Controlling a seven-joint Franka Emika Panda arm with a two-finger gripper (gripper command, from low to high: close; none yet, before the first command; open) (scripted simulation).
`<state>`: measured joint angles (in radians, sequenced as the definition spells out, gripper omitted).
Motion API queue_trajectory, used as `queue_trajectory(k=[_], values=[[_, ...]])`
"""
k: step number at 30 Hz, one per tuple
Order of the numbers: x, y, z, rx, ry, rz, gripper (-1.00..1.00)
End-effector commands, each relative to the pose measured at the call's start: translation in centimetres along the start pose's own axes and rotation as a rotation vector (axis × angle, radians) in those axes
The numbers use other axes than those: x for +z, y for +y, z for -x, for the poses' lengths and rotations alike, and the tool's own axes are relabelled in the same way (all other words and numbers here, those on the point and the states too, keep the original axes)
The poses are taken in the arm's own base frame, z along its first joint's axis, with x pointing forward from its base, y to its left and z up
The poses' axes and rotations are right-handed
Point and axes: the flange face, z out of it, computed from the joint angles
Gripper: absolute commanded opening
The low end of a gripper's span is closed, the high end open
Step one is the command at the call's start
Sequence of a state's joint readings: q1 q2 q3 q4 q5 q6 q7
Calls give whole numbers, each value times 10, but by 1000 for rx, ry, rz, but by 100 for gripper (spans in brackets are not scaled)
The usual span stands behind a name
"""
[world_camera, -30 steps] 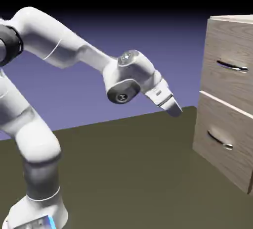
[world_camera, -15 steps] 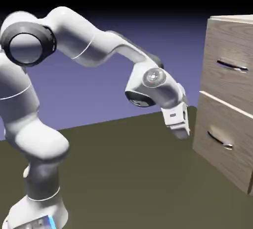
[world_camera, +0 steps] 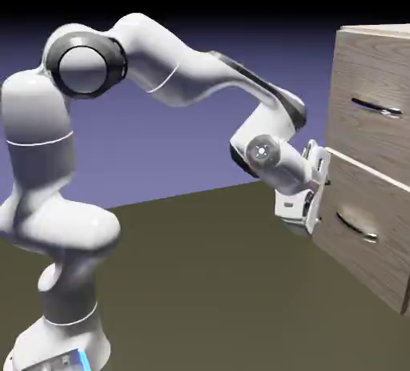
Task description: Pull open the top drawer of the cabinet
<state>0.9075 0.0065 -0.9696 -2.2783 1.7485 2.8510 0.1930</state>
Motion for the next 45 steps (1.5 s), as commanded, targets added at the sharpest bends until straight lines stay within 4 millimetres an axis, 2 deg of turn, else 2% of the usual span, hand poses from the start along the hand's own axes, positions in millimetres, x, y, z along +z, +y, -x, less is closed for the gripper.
queue_trajectory(k=[1,8,14,20,26,30,36,37,45], values=[[2,-2,1,19,0,-18,0],[11,-21,15,126,-8,-163,0],[13,-44,40,194,-36,-314,0],[7,-73,79,243,-92,-485,0],[-8,-103,133,282,-180,-663,0],[2,-116,137,275,-183,-670,0],[31,-134,136,282,-180,-663,0],[31,-134,136,282,-180,-663,-100],[-1,-109,133,282,-180,-662,-100]])
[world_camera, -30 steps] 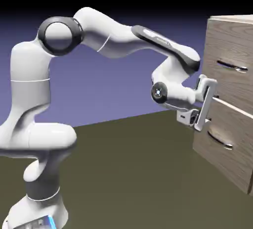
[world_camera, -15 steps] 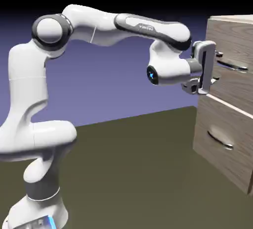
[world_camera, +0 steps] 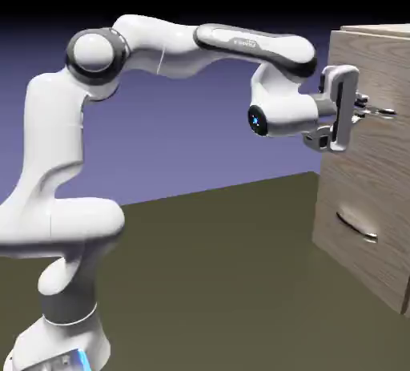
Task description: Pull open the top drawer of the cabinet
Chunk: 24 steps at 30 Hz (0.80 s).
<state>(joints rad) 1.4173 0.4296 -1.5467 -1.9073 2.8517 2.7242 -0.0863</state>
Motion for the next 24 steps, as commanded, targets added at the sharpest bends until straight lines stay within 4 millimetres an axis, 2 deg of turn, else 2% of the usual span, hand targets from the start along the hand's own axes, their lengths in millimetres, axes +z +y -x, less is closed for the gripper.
queue_trajectory(k=[1,17,24], values=[[-5,0,0,0,1,1,-100],[-69,0,0,-1,1,0,-100],[-140,0,0,-1,0,-1,-100]])
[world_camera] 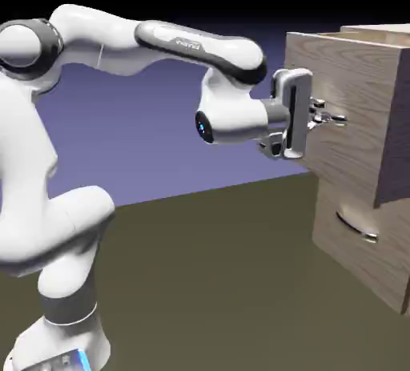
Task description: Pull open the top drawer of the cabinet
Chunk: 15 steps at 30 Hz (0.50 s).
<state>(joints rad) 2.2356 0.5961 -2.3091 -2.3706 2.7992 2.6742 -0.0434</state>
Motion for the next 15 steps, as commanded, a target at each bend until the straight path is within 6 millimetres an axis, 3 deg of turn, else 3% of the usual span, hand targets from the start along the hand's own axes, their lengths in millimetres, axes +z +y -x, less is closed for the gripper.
queue_trajectory(k=[1,3,12,13,14,15], values=[[-2,0,1,0,-2,-1,-100],[-3,0,0,0,0,1,-100],[-111,0,0,0,1,1,-100],[-114,0,0,1,1,1,-100],[-114,0,0,1,1,1,100],[-114,0,0,1,1,1,100]])
